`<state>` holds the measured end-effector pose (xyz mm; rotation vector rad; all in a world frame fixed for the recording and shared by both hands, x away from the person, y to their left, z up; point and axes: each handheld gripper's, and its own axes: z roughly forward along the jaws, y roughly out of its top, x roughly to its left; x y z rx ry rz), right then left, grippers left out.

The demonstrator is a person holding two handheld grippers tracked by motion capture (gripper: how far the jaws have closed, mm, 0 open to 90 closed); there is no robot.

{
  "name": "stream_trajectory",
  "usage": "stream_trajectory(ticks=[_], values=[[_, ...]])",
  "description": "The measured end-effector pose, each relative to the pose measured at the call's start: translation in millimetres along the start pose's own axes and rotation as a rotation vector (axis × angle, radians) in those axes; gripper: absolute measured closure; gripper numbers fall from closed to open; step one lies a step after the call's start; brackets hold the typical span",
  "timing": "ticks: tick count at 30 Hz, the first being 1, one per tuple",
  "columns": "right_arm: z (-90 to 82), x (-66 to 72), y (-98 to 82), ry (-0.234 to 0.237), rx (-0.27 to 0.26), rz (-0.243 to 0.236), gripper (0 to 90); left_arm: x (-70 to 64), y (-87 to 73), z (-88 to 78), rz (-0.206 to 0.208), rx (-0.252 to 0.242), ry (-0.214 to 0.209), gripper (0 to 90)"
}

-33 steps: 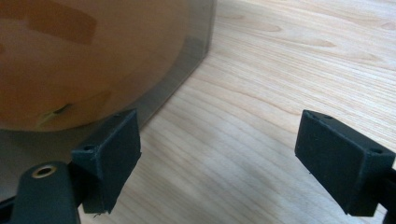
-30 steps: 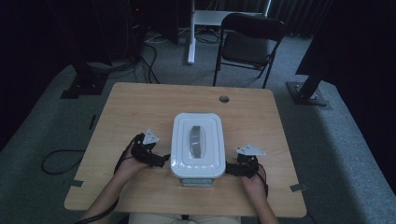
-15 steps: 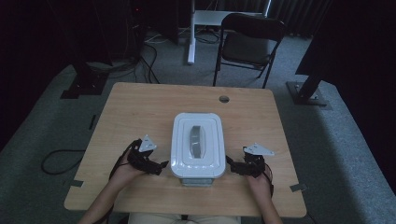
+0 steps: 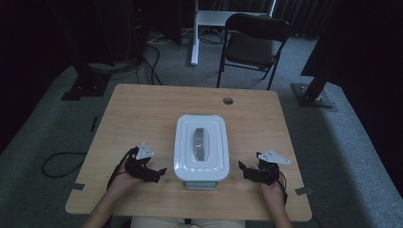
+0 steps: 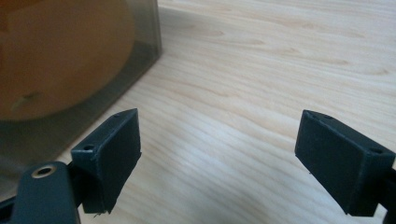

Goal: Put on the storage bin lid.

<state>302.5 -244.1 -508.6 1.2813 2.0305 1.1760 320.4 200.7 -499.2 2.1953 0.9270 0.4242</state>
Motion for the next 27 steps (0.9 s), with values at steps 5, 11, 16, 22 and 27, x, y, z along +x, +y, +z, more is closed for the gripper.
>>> stream_trajectory(ticks=[5,11,16,22,27], values=[[-5.7,-6.2,-7.4,-0.03,0.009,0.006,13.9,3.5,-8.6,-2.0,-0.021,-0.003,0.013,1.7],[-15.2,-12.9,-15.3,-0.074,0.013,0.016,13.9,9.1,-19.0,-12.1,-0.039,-0.003,0.038,1.7],[-24.1,-21.8,-21.7,-0.105,0.01,0.048,13.9,16.7,-29.1,-25.4,-0.075,-0.018,0.066,1.7],[-31.6,-30.8,-26.5,-0.144,0.01,0.074,13.9,24.1,-40.8,-34.2,-0.108,-0.016,0.096,1.7],[-35.4,-35.6,-29.0,-0.179,0.008,0.092,13.9,30.3,-45.3,-42.8,-0.14,-0.032,0.127,1.7]])
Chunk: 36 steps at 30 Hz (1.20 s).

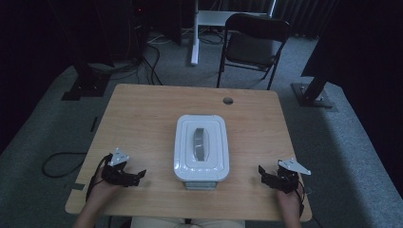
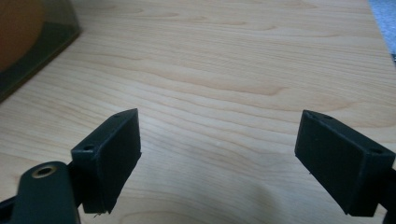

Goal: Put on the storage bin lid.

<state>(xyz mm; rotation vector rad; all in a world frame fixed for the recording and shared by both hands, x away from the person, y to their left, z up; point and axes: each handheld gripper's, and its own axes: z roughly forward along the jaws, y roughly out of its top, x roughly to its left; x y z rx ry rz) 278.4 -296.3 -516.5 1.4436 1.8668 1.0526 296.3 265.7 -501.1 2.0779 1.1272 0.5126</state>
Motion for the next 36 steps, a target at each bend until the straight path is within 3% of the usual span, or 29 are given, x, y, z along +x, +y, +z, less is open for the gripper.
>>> stream_trajectory(ticks=[5,10,13,17,21,27,29,32,36], values=[[-1.2,-5.5,-2.5,-0.027,0.011,0.012,13.9,9.0,-6.9,-5.8,-0.039,0.009,0.058,1.7],[-2.6,-11.5,-5.2,-0.085,0.03,0.025,13.9,18.9,-15.2,-12.7,-0.086,0.019,0.111,1.7],[-2.0,-13.8,-5.9,-0.132,0.051,0.031,13.9,25.6,-18.5,-17.4,-0.122,0.013,0.162,1.7],[-0.2,-18.7,-7.4,-0.153,0.075,0.071,13.9,34.2,-21.2,-21.9,-0.163,0.02,0.241,1.7],[2.3,-20.2,-8.0,-0.189,0.111,0.066,13.9,41.9,-25.0,-20.7,-0.21,0.059,0.295,1.8],[4.8,-19.8,-8.5,-0.207,0.168,0.054,13.8,48.8,-28.9,-19.0,-0.234,0.084,0.312,1.8],[4.6,-20.9,-8.6,-0.222,0.17,0.075,13.8,49.4,-29.9,-18.3,-0.23,0.083,0.32,1.8],[4.7,-24.7,-8.9,-0.198,0.181,0.121,13.7,51.0,-31.3,-17.1,-0.225,0.105,0.311,1.8],[5.0,-24.8,-8.9,-0.208,0.182,0.131,13.4,52.7,-33.8,-13.3,-0.223,0.135,0.302,1.8]])
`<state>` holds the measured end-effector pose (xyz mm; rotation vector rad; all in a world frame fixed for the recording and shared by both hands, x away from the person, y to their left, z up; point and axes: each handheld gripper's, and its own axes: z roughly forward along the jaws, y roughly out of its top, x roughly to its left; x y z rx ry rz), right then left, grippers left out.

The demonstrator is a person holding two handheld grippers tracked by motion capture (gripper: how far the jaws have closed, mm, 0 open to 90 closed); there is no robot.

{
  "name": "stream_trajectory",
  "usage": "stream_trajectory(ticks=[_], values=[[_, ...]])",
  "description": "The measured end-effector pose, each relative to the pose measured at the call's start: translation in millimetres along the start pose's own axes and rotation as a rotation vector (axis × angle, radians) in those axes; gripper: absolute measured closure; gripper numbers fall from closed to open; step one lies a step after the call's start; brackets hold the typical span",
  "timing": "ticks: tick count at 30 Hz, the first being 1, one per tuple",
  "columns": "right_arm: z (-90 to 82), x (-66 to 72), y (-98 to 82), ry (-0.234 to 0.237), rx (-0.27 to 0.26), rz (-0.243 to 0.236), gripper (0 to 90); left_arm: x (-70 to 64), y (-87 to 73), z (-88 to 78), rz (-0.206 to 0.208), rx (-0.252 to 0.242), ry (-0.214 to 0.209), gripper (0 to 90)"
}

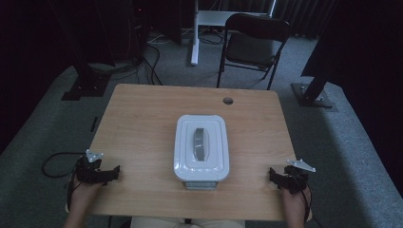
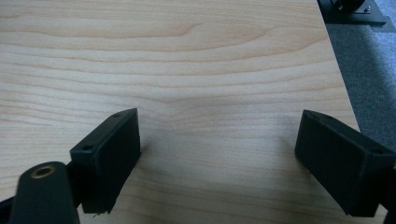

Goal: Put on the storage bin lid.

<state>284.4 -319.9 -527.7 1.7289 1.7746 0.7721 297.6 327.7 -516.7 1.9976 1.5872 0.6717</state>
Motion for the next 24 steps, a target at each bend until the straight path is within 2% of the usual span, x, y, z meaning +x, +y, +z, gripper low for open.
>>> stream_trajectory(ticks=[5,7,24], values=[[0.2,0.2,0.1,-0.002,0.001,0.003,13.3,3.0,-2.1,4.5,-0.039,-0.014,-0.049,1.8],[0.2,0.2,0.1,-0.002,0.001,0.003,13.3,3.0,-3.7,6.1,-0.024,-0.041,-0.058,1.8],[0.2,0.1,0.0,-0.002,0.001,0.004,13.3,2.9,-3.5,6.5,-0.027,-0.044,-0.058,1.8]])
